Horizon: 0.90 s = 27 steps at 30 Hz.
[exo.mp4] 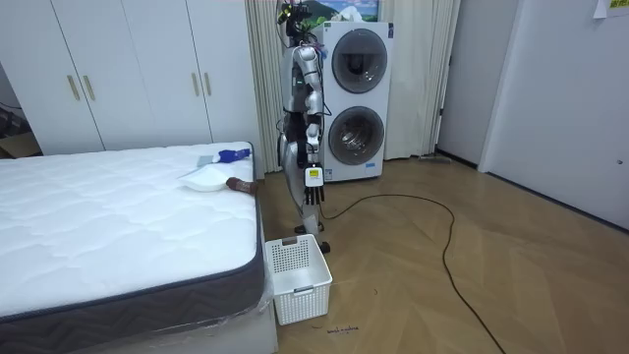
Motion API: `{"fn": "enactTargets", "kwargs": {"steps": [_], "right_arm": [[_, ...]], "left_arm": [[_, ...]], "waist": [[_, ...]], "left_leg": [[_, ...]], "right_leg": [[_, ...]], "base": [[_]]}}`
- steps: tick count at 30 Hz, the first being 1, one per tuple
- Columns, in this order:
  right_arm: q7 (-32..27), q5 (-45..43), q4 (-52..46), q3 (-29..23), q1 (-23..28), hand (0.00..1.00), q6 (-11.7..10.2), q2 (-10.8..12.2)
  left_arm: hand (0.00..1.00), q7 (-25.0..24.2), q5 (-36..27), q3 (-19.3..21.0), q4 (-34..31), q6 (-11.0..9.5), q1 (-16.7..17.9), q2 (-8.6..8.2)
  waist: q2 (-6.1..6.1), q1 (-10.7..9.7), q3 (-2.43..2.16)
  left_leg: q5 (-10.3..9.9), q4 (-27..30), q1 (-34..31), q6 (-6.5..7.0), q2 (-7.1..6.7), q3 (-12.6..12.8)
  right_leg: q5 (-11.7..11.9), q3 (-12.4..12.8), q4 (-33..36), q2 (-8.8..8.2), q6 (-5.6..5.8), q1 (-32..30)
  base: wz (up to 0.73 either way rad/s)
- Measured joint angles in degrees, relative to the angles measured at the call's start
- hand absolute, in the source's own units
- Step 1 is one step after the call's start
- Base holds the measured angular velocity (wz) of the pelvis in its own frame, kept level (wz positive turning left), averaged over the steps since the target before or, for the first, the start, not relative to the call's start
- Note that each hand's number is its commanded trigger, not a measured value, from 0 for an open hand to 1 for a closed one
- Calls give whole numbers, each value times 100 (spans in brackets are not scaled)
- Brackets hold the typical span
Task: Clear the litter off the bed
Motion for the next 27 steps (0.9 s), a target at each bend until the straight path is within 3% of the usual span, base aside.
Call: {"fn": "enactTargets", "kwargs": {"steps": [10, 19, 23, 25, 27], "right_arm": [[-185, -55, -1, 0, -23, 0, -87, 0], [-425, 112, 1, -33, -47, 0, -195, 3], [-514, 133, -2, -36, -43, 0, -344, 17], [-582, 132, -3, -44, -47, 0, -473, 17], [-690, 168, -2, -48, -60, 0, -705, 14]], "left_arm": [[0, 27, -17, 3, -83, -2, 3, 0], [0, 727, -674, 136, -61, -168, -13, -3], [0, 1152, -835, 412, -243, -324, 7, -77], [0, 1412, -972, 619, -476, -507, 8, -94], [0, 1855, -1184, 769, -752, -840, -30, -101]], "waist": [[3, 6, -2], [78, 10, -11], [100, 14, -1], [83, 15, 3], [102, 11, -14]], "left_leg": [[0, 3, 3, 0, -2, -20], [0, 21, -10, 0, -1, -47], [0, 32, -38, 0, 1, -38], [1, 35, -86, 0, 1, -55], [1, 26, -72, 0, 0, -53]], "right_leg": [[0, -4, 2, 0, 0, 1], [1, -8, 11, 3, -1, 6], [1, -13, 8, 6, -1, -9], [1, -21, 3, 7, -1, -22], [1, -19, 3, 8, -2, -38]], "base": [[0], [0], [2], [3], [0]]}}
